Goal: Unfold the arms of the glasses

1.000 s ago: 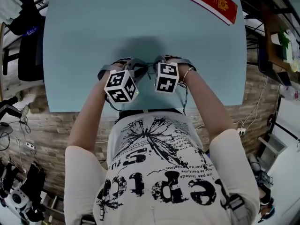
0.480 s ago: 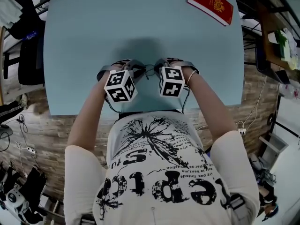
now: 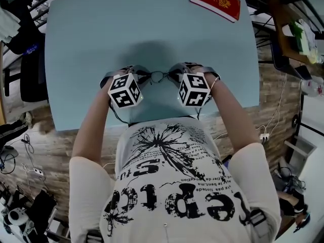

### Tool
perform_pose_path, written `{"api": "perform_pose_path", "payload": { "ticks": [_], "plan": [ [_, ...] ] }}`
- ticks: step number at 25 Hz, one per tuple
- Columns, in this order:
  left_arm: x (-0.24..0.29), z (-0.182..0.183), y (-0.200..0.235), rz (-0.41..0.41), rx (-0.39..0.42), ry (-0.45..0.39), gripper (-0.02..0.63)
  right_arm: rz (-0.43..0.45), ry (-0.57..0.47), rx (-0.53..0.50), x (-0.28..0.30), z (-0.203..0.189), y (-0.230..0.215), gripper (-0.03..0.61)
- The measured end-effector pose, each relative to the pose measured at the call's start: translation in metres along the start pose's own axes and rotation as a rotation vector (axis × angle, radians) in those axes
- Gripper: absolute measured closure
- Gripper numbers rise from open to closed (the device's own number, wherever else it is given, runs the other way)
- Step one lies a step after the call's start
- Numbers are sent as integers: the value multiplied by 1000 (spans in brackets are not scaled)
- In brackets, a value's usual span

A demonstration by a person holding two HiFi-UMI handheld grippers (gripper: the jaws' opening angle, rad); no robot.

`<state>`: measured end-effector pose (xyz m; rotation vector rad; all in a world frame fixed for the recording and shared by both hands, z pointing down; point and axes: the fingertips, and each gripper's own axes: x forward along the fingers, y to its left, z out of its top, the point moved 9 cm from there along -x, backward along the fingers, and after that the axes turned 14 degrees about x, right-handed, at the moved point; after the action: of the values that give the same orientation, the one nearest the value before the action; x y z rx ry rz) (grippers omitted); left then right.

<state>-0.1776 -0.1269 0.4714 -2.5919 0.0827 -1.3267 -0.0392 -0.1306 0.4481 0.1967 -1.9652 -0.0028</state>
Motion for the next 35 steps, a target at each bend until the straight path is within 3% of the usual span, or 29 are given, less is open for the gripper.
{"api": "perform_pose_path", "payload": {
  "ticks": [10, 18, 32, 34, 35],
  "plan": [
    [-3, 2, 6, 24, -1, 33, 584, -126, -155, 70, -35, -34, -8, 552],
    [-7, -6, 9, 47, -14, 57, 584, -140, -138, 117, -28, -55, -8, 551],
    [-8, -1, 9, 92, -27, 48, 583, -155, -137, 144, -27, -54, -7, 546],
    [-8, -1, 8, 98, -41, 51, 581, -156, -146, 161, -27, -54, -7, 498],
    [-8, -1, 7, 98, -56, 46, 542, -151, -152, 173, -28, -54, -7, 455]
  ]
}}
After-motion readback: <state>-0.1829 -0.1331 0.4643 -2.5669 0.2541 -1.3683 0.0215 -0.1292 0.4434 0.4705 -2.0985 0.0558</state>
